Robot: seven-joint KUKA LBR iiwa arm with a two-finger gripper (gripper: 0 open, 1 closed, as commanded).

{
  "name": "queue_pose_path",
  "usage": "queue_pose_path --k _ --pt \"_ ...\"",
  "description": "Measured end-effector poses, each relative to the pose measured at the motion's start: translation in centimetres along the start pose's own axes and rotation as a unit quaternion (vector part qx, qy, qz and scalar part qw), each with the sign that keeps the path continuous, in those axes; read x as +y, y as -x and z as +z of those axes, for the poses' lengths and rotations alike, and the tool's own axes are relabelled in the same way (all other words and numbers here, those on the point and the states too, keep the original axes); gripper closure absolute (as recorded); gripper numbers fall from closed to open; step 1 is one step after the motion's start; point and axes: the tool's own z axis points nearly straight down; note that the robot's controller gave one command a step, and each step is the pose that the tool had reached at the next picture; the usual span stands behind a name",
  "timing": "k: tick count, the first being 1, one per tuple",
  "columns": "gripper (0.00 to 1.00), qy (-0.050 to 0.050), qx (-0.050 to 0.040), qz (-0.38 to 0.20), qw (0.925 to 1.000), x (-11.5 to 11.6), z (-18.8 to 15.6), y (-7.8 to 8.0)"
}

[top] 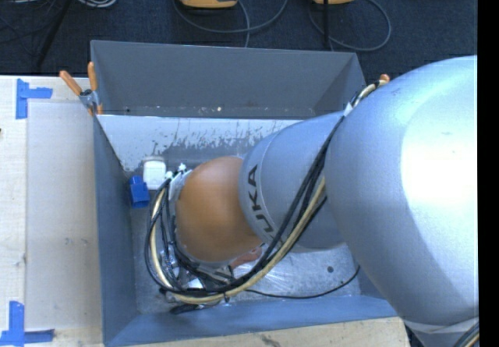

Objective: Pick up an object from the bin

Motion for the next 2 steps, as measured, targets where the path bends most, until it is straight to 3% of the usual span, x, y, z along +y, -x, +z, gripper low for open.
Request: queue_pose_path --k 1,2 --pt "0.00 0.000 -0.0189 0.003 0.9998 -0.19 -0.08 0.77" --pt "1.00 0.000 -0.0002 0.002 1.0000 -0.08 0.01 0.01"
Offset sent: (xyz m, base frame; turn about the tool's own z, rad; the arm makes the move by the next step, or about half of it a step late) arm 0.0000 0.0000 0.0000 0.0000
